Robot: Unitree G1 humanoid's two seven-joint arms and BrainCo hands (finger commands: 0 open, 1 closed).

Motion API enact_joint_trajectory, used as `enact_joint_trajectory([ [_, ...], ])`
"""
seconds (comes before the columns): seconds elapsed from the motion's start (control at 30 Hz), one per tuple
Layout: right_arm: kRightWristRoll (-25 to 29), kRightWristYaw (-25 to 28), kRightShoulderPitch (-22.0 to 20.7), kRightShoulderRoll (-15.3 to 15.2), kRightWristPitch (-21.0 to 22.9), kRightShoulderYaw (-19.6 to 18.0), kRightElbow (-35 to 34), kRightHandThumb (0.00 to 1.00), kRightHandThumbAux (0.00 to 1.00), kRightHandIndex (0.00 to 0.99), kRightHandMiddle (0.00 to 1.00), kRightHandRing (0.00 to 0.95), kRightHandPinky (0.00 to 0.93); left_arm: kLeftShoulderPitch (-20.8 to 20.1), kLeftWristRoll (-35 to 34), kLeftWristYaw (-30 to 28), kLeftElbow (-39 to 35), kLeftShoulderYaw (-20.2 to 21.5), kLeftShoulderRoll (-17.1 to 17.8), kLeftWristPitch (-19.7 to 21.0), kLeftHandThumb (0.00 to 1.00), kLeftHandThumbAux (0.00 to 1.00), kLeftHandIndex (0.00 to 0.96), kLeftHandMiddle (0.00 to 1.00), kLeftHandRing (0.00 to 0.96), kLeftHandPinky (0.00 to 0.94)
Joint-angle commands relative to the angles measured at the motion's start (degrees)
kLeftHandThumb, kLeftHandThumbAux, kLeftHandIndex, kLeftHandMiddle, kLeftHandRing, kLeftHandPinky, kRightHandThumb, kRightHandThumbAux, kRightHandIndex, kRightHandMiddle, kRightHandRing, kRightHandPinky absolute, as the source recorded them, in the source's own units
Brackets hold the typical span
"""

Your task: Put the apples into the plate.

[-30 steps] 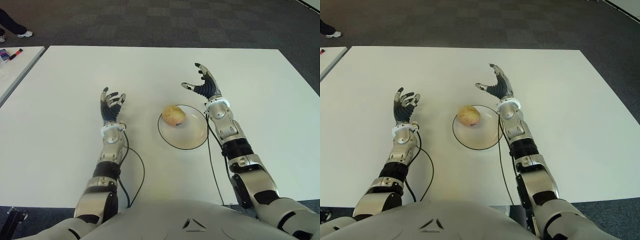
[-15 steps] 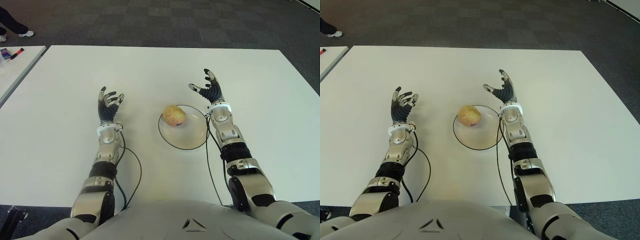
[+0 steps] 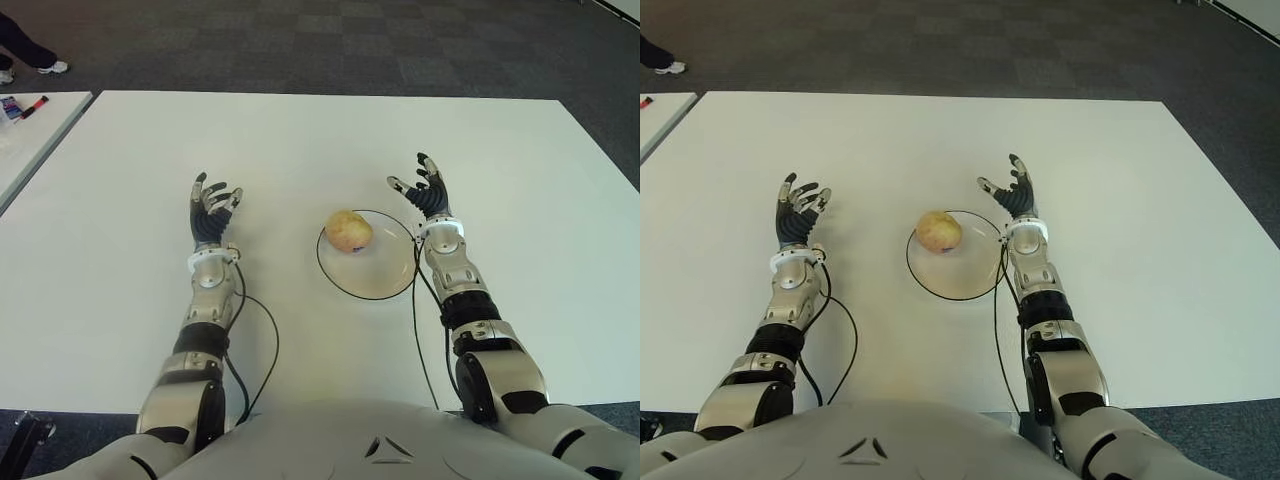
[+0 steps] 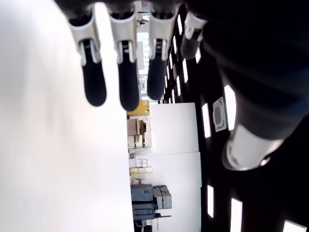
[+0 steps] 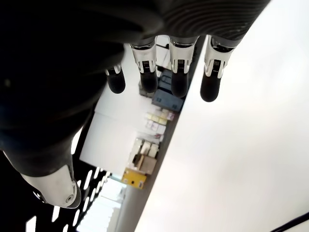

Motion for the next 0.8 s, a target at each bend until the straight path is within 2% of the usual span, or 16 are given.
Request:
enact_joint_trajectory([
  [0.03,2.08,-0.44,0.57,0.06,-3.03,-1.60,4.51,0.150,0.687,0.000,0.030,0.071,0.144,-0.21,-1.00,-1.50,1.42,0.60,0.63,-0.63,0.191,0.704,0.083,0.266,0.332,0.394],
  [0.27,5.02,-1.03,-0.57,1.11,-7.23,-3.98,9.84,0.125,0.676,0.000,0.029,0.070,0.150,-0.65,-2.02,-2.89,2.82,1.05,1.11,-2.64,0.194,0.689,0.095,0.260,0.317,0.374],
  [0.47,8.75,-0.29,-1.58,1.48,-14.37,-7.32,18.99,0.129,0.687,0.000,0.040,0.083,0.166,-1.14,-2.80,-4.01,4.32,1.42,1.42,-4.92,0.186,0.677,0.097,0.259,0.310,0.358],
  [0.63,10.24,-0.32,-2.30,2.18,-18.31,-8.52,21.60,0.122,0.686,0.000,0.051,0.093,0.180,-1.55,-3.22,-4.56,5.67,1.68,1.48,-7.33,0.183,0.675,0.100,0.260,0.311,0.362],
  [0.8,10.93,-0.46,-2.19,2.74,-19.51,-9.13,22.23,0.117,0.686,0.000,0.060,0.102,0.188,-2.05,-3.60,-5.12,6.89,1.82,1.51,-8.88,0.189,0.680,0.105,0.260,0.315,0.367],
])
